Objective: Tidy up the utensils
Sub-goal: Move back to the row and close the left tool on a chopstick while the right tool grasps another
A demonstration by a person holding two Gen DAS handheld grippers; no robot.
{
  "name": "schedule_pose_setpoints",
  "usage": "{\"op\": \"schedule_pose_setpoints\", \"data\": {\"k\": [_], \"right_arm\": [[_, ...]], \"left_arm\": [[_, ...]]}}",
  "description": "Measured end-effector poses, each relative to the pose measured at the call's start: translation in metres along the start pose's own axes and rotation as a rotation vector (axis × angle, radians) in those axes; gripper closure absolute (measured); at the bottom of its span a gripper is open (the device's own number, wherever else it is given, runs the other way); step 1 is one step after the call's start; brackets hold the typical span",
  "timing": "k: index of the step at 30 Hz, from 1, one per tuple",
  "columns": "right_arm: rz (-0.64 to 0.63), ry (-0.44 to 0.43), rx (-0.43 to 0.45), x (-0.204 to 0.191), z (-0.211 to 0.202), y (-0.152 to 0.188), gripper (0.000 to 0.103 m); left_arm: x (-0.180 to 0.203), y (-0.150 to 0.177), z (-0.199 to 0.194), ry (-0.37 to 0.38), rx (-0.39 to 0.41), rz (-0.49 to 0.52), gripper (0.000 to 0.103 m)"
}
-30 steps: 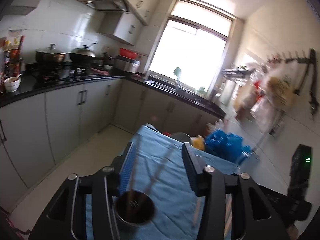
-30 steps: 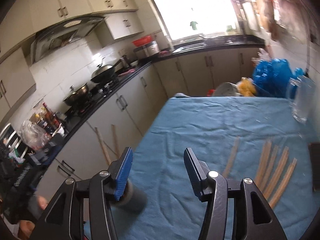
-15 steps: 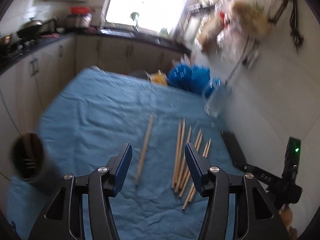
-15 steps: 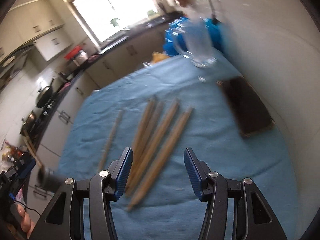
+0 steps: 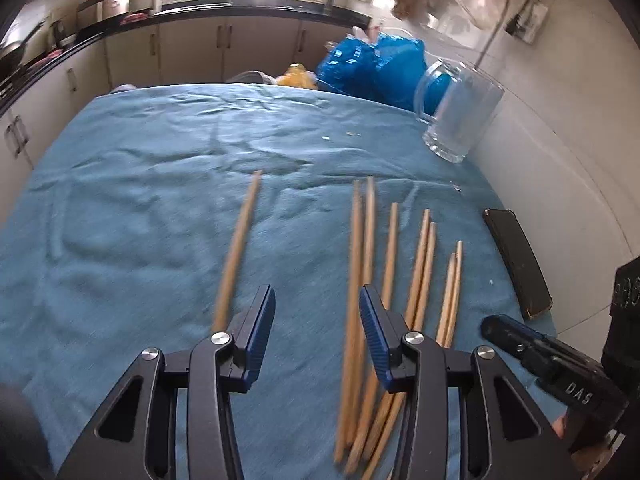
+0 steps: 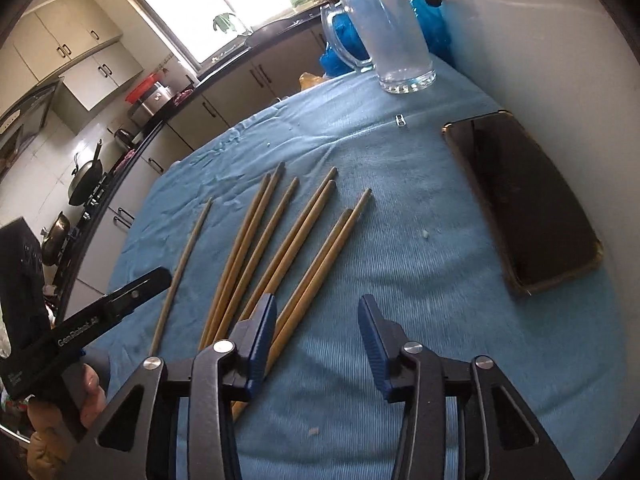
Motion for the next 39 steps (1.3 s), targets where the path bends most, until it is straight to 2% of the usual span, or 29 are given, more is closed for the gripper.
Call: {"op": "schedule_pose_setpoints", "data": {"k": [2,4,6,7,9,16,23,25,26,28,35,39], "right_arm": [[0.009,-0.005,-0.003,0.001,0.009,-0.003,0.06],[0.013,-0.007,-0.005,0.001,0.014,-0.003,0.06],[0.011,-0.005,-0.006,0.0,0.02,-0.003,0.06],[0.009,-0.003,-0.006,0.002,0.022,-0.004,0.06],[-0.002,0.0,0.004,0.0,0.023,-0.005,0.06],[-0.03,0.008,0.006,0.0,0.028,-0.008,0.06],[-0.033,0.025,0.002,-0.001,0.029,-0.008,0.06],[-0.036,0.044,0.001,-0.002,0.031,-0.009,0.064],[-0.041,0.061,0.001,-0.002,0.032,-0.01,0.068],[-0.052,0.114,0.003,0.0,0.034,-0.013,0.084],[-0.096,0.203,-0.014,-0.006,0.043,-0.018,0.084],[-0.153,0.315,-0.01,-0.011,0.046,-0.018,0.085]], "left_arm": [[0.006,-0.003,0.012,0.01,-0.014,0.019,0.062],[0.012,-0.006,0.029,0.017,-0.04,0.032,0.071],[0.014,-0.006,0.043,0.02,-0.066,0.044,0.085],[0.014,-0.005,0.048,0.027,-0.075,0.046,0.088],[0.012,-0.008,0.051,0.021,-0.062,0.044,0.097],[0.01,-0.003,0.045,-0.014,-0.052,0.106,0.097],[-0.003,0.016,0.03,-0.004,-0.061,0.075,0.097],[-0.003,0.02,0.026,-0.01,-0.06,0.079,0.097],[-0.003,0.023,0.025,-0.014,-0.059,0.083,0.097],[-0.002,0.026,0.023,-0.023,-0.059,0.089,0.097],[0.001,0.034,0.018,-0.039,-0.063,0.106,0.097],[-0.001,0.046,0.009,-0.019,-0.074,0.083,0.097]]}}
Point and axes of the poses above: each gripper's, at about its wrist camera, not at the fingertips, and z roughly the way its jaws point, x to its right, y to its underside, the point moved 9 cm from there along z, roughly the way its jaws point, and after that the axes turned 6 degrees about z, right-handed, at the moved point
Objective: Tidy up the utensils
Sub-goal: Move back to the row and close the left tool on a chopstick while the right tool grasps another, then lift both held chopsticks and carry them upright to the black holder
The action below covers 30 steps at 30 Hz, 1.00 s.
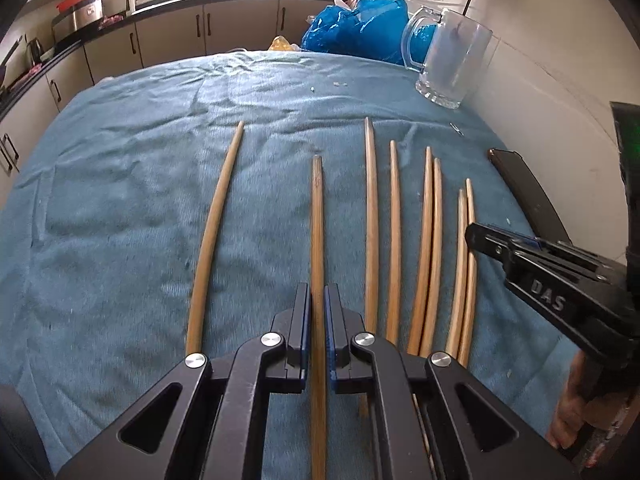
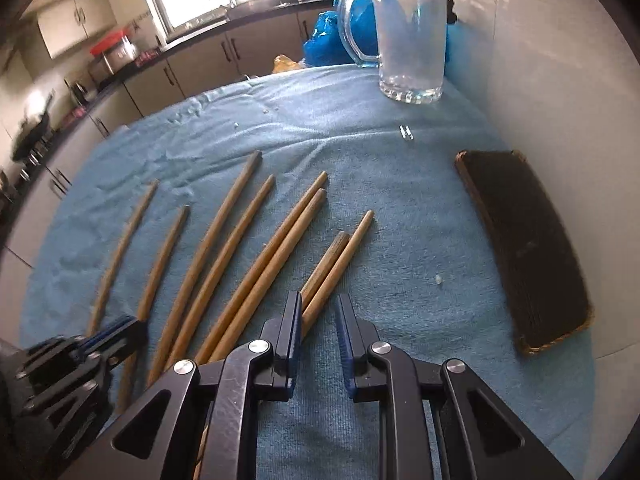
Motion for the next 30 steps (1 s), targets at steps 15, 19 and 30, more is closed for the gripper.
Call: {"op": "schedule_pose_setpoints", "data": {"k": [15,19,30], "right_arm": [[-0.088,0.037,-0.088,0.012,-0.041,0.072,0.09],[-0.112,-0.001,-0.145,0.02,-0.068,0.114,0.09],[-0.097,-0.029,-0.204,0.026,-0.074,0.122,0.074]], "left_arm": [[0.003,0.115,-0.075,0.078,-0.053,-0.073,0.097],[0.003,0.14,-0.091,0.111,-0.072,-0.088,0.096],[-0.007,0.132,-0.102,0.127,-0.099,-0.123,0.096]]}}
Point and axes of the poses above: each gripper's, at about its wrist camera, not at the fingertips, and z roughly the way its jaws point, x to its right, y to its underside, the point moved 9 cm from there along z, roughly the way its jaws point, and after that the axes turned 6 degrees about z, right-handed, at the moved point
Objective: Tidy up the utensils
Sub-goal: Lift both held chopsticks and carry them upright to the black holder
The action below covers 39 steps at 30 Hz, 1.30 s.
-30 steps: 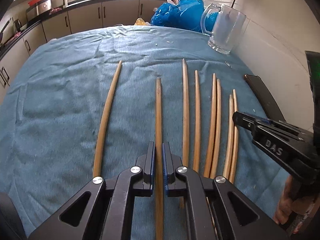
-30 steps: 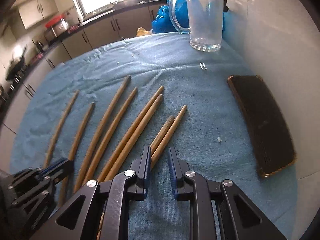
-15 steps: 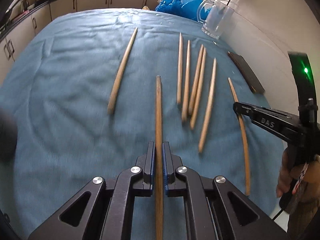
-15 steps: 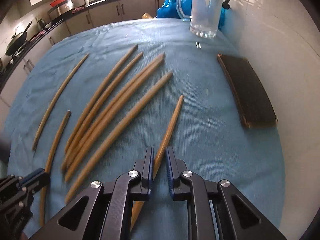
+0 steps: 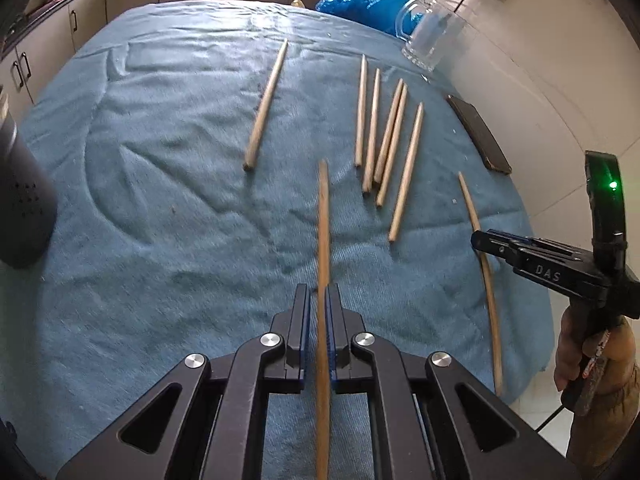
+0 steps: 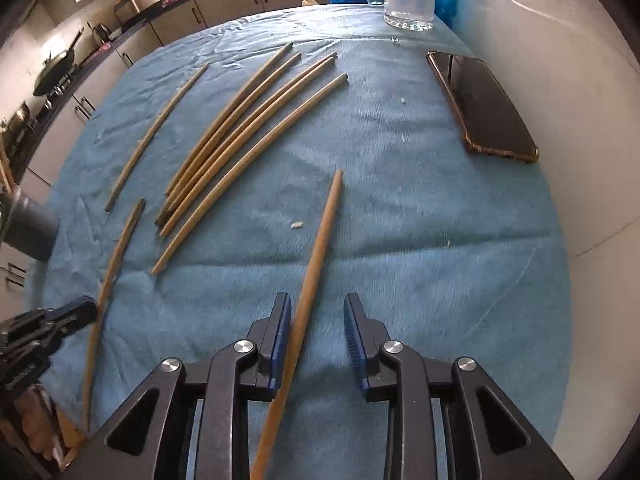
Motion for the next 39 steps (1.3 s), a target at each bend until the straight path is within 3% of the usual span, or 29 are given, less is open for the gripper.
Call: {"op": "schedule_pose_setpoints", "data": {"k": [8,12,16,26,29,34,36,39], "right_arm": [[-0.018,0.048,-0.062,-0.001,0.01,-0.02,0.074],[-0.013,0.054,-0.117,-0.001,0.016,-0.03,0.074],[-0.006,0.066,-0.159,0.001,0.022,-0.043,0.074],[-0.028,0.125,-0.217,-0.003,0.031,-0.065,0.074],[-0.035,0.138,-0.214,-0.006,0.032,-0.072,0.076],[-0.065,0.128,-0.182,-0.023,0.033,-0.064,0.093],[-0.079,0.132,-0.151,-0.028,0.031,-0.062,0.096],[-0.059,0.098,-0.108,-0.034,0.026,-0.057,0.097]], "left_arm": [[0.012,-0.046,0.018,0.005,-0.027,0.025,0.096],[0.008,-0.064,0.041,-0.041,-0.079,0.032,0.096],[0.001,-0.07,0.053,-0.059,-0.122,0.041,0.096],[0.005,-0.078,0.061,-0.086,-0.141,0.108,0.096],[0.005,-0.081,0.063,-0.072,-0.149,0.101,0.096],[0.004,-0.081,0.064,-0.027,-0.163,0.1,0.096],[0.003,-0.079,0.061,-0.019,-0.163,0.103,0.097],[-0.001,-0.078,0.042,-0.033,-0.079,0.099,0.097]]}}
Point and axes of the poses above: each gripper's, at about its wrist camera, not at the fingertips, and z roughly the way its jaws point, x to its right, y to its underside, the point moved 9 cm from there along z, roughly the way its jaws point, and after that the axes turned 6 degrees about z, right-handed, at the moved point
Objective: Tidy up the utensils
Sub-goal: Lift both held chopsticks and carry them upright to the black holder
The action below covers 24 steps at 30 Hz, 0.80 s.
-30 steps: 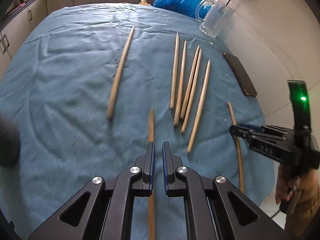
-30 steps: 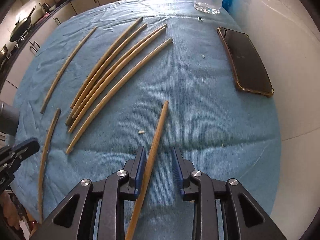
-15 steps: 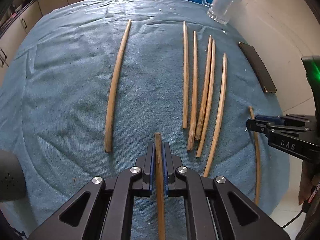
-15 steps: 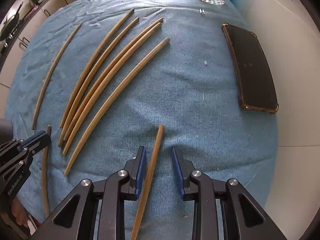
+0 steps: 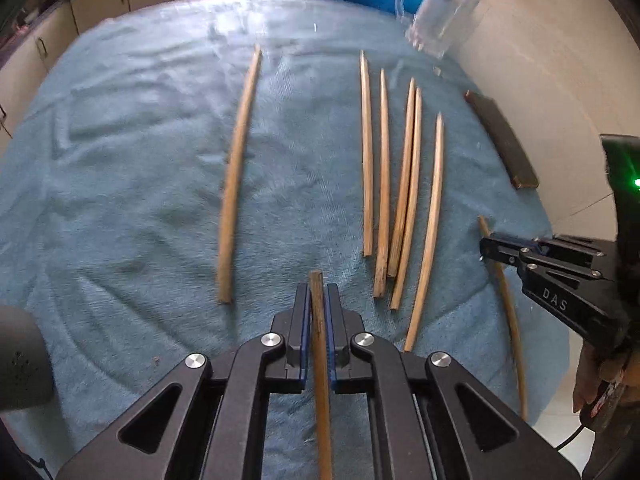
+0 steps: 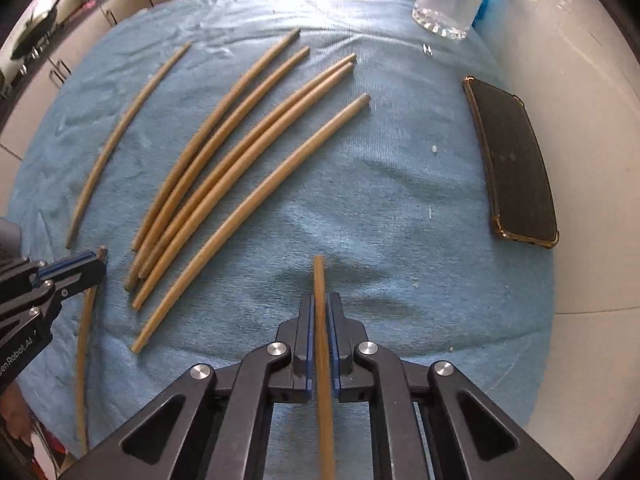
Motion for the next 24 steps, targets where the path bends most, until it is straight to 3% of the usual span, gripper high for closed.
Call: {"op": "schedule_pose_setpoints", "data": {"k": [9,18,24], "right_arm": [[0.049,-0.176,0.271,-0.009,-0.075,0.023,0.097],[0.044,-0.234,0.519,-0.027,-0.149,0.048,0.097],[-0.008,-0.251,0.616,-0.046,-0.181,0.063,0.097]], "left_arm": [[0.003,0.012,-0.081,0.033,0.235,-0.043,0.097],[0.02,0.032,-0.166,-0.003,0.509,-0.017,0.097],[0.015,0.053,-0.218,-0.025,0.653,-0.024,0.097]]}}
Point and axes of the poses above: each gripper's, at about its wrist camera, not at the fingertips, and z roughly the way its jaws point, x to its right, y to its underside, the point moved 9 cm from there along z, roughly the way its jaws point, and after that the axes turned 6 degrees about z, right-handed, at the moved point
